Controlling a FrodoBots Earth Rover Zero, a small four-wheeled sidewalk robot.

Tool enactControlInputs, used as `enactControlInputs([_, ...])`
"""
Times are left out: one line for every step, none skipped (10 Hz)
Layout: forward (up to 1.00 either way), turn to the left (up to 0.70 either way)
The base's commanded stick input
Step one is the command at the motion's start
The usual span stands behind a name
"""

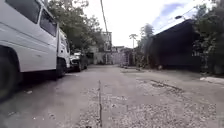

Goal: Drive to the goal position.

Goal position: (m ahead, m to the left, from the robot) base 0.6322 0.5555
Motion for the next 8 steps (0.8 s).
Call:
enactControlInputs([1.00,0.00])
enactControlInputs([1.00,0.00])
enactControlInputs([1.00,0.00])
enactControlInputs([1.00,0.21])
enactControlInputs([1.00,0.04])
enactControlInputs([1.00,0.18])
enactControlInputs([1.00,0.27])
enactControlInputs([1.00,0.02])
